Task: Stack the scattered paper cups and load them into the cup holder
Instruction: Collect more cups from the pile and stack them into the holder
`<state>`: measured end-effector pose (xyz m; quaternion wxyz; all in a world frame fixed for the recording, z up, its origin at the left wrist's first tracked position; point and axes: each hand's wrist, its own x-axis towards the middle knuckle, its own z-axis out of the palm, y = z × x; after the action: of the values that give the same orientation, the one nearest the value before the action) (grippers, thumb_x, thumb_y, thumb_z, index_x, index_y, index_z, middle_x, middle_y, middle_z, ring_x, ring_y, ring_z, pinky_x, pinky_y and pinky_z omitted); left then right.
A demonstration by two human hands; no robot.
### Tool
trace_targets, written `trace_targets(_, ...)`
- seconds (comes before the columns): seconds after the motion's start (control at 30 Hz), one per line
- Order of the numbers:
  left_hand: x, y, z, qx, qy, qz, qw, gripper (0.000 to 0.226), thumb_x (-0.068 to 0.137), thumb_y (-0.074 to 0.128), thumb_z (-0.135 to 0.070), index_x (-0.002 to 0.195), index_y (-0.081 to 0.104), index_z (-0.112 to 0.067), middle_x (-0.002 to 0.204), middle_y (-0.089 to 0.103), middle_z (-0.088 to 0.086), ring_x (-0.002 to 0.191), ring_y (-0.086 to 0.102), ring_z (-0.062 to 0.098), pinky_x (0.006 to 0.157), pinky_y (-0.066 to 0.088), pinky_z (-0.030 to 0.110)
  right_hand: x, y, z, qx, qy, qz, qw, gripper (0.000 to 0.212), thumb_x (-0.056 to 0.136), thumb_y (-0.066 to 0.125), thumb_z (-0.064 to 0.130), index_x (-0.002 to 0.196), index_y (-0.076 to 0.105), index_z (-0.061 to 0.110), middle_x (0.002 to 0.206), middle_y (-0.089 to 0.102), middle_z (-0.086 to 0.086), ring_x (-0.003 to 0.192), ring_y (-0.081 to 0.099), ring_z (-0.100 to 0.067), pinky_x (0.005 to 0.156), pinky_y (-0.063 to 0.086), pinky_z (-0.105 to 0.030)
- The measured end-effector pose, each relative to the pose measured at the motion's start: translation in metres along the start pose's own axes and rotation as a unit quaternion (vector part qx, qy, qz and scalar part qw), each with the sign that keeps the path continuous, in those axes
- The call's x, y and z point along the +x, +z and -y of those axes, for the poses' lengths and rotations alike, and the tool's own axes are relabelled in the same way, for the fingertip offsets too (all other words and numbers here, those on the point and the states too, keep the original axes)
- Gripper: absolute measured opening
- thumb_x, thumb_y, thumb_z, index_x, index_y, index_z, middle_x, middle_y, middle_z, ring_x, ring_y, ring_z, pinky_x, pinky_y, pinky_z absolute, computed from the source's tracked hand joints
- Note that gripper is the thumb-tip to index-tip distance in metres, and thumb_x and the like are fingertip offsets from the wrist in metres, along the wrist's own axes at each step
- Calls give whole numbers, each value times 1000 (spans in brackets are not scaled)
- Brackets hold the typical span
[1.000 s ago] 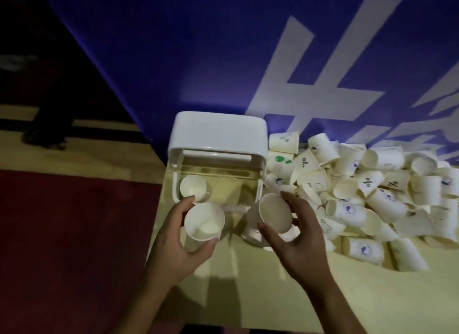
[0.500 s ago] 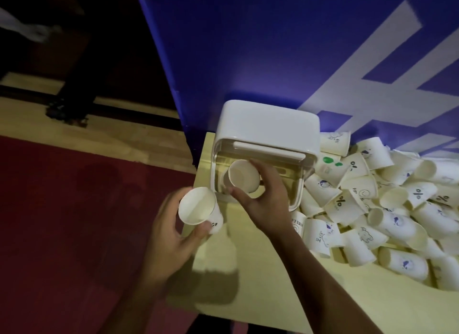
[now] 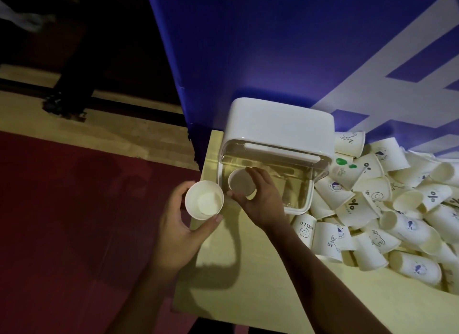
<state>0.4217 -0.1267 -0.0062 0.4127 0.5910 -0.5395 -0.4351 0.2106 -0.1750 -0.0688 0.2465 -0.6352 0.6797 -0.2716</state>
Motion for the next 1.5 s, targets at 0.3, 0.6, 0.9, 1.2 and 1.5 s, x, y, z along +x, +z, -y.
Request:
trace_targets(0.3, 23, 24, -3, 10, 12, 17, 1000, 74, 72, 94, -25, 134, 55, -28, 134, 60, -9, 126, 59, 19, 97, 55, 45, -10, -12, -3, 87, 64, 4, 994, 67, 93, 72, 44, 152, 47, 23, 147, 52, 7, 135, 50, -14, 111, 46, -40)
trace_targets(0.6, 46, 64, -28, 63, 53, 63, 995, 78, 67, 96, -29, 128, 51, -45, 124, 50, -43, 117, 54, -9, 91, 47, 10, -25, -67, 32, 272, 83, -26, 959, 36, 103, 61, 31, 138, 63, 28, 135, 63, 24, 129, 56, 0, 105, 47, -29)
trace_targets(0.9, 64, 77, 2, 121, 22, 80, 989, 76, 70, 94, -31, 137, 58, -25, 130, 61, -13, 116, 55, 0, 89, 42, 6, -13, -37, -3, 164, 54, -5, 985, 36, 104, 59, 29, 140, 61, 24, 132, 62, 19, 124, 51, 11, 101, 38, -9)
trace_targets(1.2, 74, 93, 39, 191, -17, 98, 976, 83, 75, 89, -40, 146, 53, -21, 142, 60, -4, 127, 58, 15, 98, 50, 26, -7, -10, -20, 81, 91, 58, 991, 45, 107, 52, 32, 149, 53, 18, 141, 63, -3, 130, 57, -17, 101, 39, -19)
trace_targets(1.5, 74, 97, 38, 200, -65, 99, 973, 87, 76, 89, -35, 151, 47, -21, 149, 55, -1, 134, 53, 19, 102, 44, 29, -7, -10, -20, 64, 116, 75, 988, 48, 107, 48, 39, 153, 46, 26, 136, 67, -4, 124, 62, -23, 99, 50, -34)
